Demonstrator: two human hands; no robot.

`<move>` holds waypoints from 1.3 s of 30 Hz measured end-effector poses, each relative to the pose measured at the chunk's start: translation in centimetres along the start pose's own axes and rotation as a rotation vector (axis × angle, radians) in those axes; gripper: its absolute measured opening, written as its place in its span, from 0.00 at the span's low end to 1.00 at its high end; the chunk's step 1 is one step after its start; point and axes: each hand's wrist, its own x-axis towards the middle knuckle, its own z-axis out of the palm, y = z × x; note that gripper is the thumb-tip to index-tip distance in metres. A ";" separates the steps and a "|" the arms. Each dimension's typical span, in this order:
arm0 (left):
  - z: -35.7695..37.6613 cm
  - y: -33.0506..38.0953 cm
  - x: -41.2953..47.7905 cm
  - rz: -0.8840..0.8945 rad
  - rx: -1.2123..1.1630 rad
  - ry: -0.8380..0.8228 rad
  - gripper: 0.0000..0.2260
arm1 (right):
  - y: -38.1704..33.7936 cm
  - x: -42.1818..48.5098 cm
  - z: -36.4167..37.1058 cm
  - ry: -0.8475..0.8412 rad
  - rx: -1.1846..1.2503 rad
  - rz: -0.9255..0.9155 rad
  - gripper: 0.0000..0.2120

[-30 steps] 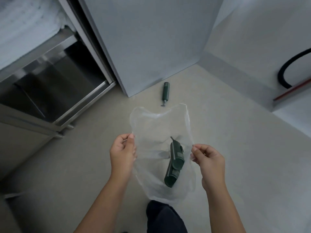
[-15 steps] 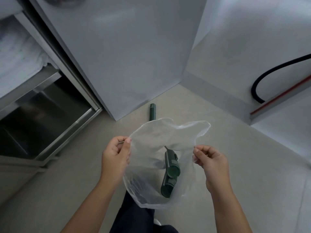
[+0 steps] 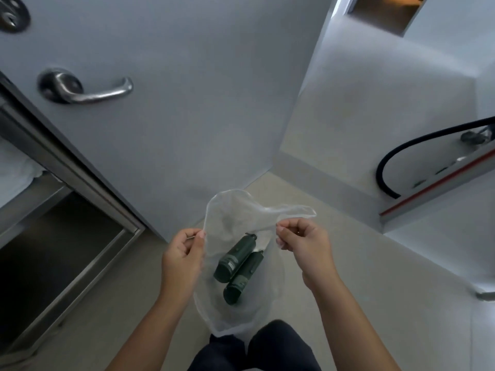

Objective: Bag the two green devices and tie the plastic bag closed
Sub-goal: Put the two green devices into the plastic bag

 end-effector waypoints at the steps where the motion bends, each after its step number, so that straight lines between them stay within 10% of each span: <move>1: 0.1 0.3 0.8 0.003 -0.012 0.015 0.07 | -0.5 0.8 0.8 -0.020 -0.006 -0.002 0.10; 11: 0.7 1.1 7.3 -0.009 -0.114 0.350 0.07 | -3.4 10.7 7.0 -0.261 -0.097 -0.020 0.09; 23: 6.5 3.4 5.9 -0.145 -0.296 1.087 0.07 | -7.6 19.4 11.2 -0.960 -0.425 -0.077 0.09; 39: 17.8 2.4 -4.8 -0.193 -0.433 1.514 0.06 | -4.2 15.9 7.4 -1.443 -0.618 -0.128 0.12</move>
